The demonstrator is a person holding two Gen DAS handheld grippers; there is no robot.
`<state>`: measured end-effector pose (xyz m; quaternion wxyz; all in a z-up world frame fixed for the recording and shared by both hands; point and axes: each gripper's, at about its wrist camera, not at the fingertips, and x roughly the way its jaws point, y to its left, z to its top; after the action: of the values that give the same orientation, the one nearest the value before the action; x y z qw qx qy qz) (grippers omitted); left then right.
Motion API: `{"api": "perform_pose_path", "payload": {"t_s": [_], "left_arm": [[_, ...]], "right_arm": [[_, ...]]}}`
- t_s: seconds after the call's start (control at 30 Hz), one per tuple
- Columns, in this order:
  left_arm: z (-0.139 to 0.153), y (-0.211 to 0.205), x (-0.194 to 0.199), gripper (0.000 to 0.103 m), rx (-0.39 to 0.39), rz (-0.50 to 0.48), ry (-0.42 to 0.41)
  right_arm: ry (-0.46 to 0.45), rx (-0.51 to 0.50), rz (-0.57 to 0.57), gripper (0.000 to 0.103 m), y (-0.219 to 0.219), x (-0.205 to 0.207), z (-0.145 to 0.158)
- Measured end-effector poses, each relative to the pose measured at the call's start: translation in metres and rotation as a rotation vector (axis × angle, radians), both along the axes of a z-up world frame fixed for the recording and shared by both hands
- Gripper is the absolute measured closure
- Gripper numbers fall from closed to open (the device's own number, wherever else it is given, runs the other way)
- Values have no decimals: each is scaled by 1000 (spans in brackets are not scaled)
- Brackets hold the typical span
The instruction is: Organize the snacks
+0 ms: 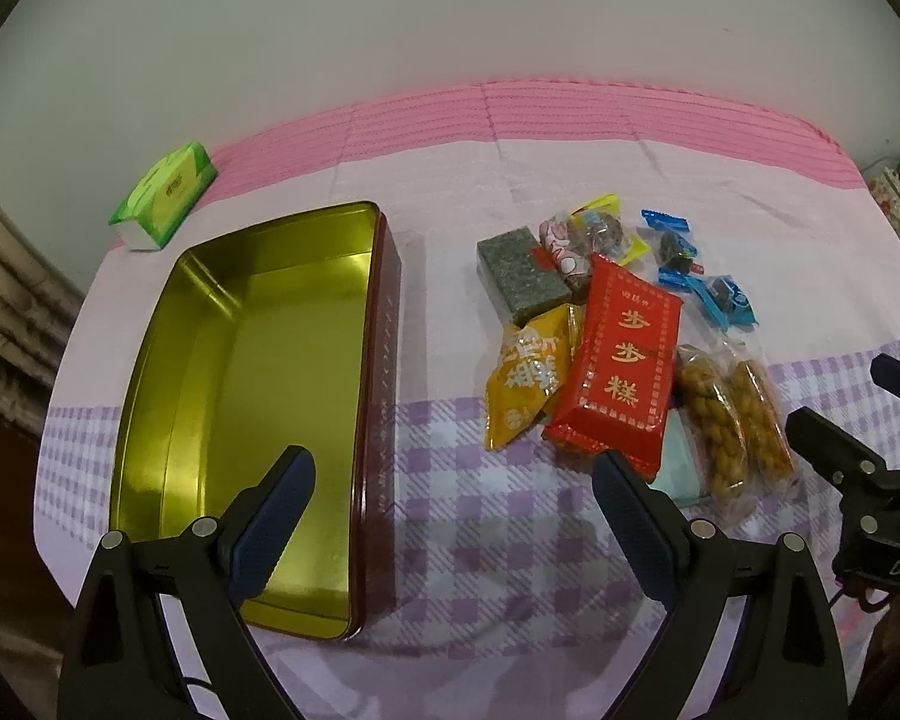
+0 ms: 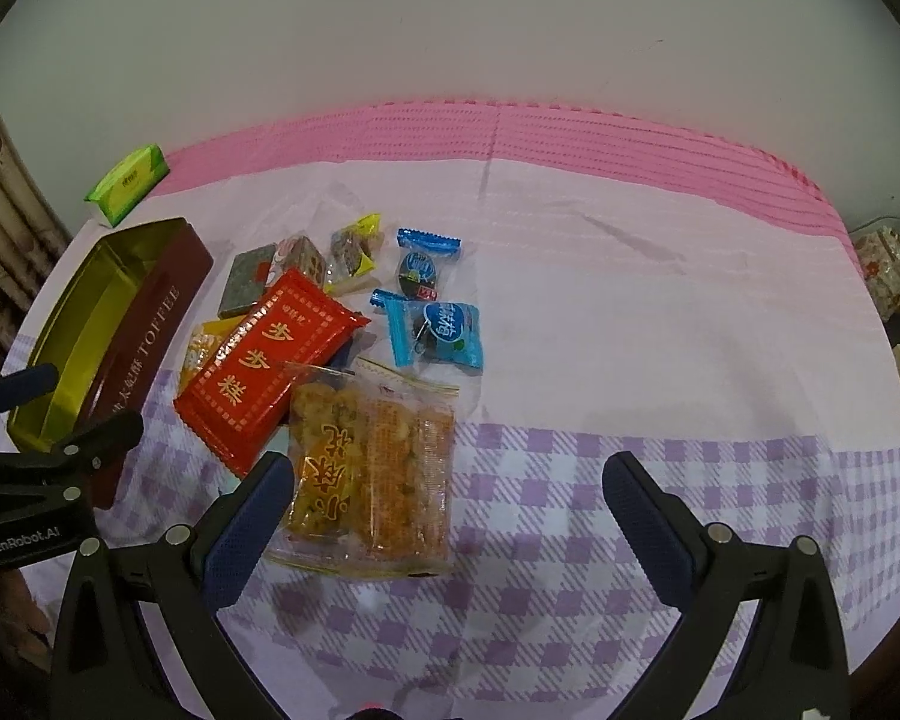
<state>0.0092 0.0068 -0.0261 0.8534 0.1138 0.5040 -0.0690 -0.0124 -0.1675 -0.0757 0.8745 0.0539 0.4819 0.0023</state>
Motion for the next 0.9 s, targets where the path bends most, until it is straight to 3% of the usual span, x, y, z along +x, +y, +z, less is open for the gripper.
{"api": "perform_pose_path", "payload": {"t_s": [0.9], "left_arm": [[-8, -8, 8, 9, 27, 0, 34]], "right_arm": [[33, 11, 25, 4, 3, 11, -14]]}}
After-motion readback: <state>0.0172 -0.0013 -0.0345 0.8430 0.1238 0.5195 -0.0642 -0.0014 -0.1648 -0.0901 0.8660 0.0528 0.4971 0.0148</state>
